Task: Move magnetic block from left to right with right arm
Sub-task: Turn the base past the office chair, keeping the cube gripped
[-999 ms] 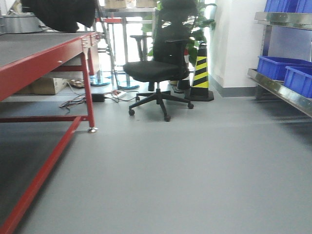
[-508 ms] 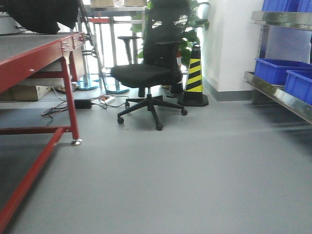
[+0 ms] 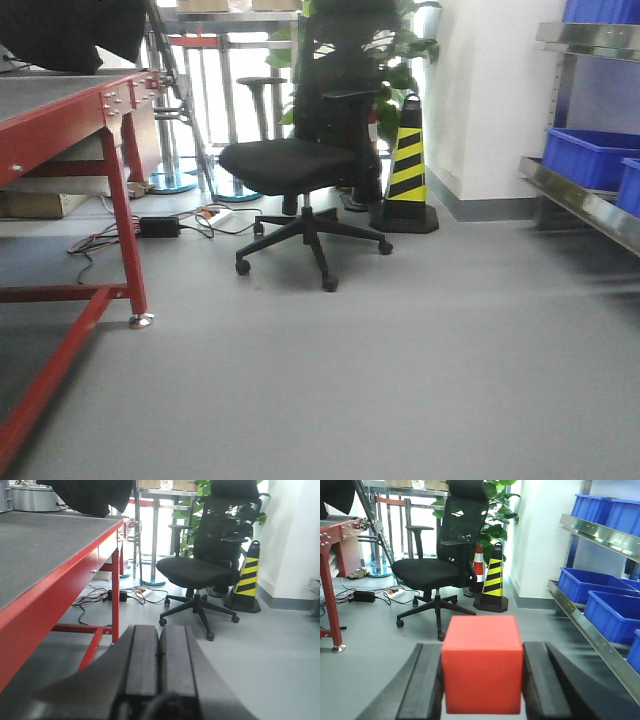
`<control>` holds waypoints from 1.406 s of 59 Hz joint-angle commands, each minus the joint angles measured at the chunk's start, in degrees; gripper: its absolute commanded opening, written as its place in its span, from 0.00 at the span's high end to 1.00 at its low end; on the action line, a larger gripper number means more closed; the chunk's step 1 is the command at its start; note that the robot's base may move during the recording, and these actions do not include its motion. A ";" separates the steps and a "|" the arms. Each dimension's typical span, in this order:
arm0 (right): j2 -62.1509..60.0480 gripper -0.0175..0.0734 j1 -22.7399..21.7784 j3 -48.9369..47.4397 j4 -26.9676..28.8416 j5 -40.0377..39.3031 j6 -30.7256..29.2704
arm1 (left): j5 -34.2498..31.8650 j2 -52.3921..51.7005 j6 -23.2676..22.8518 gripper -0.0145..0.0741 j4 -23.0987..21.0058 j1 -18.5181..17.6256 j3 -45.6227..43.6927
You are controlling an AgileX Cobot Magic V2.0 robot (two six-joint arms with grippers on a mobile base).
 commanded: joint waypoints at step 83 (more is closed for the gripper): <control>0.70 0.60 -0.31 -1.53 -0.65 -5.50 0.00 | -5.06 -0.67 -0.25 0.97 0.00 -0.01 0.44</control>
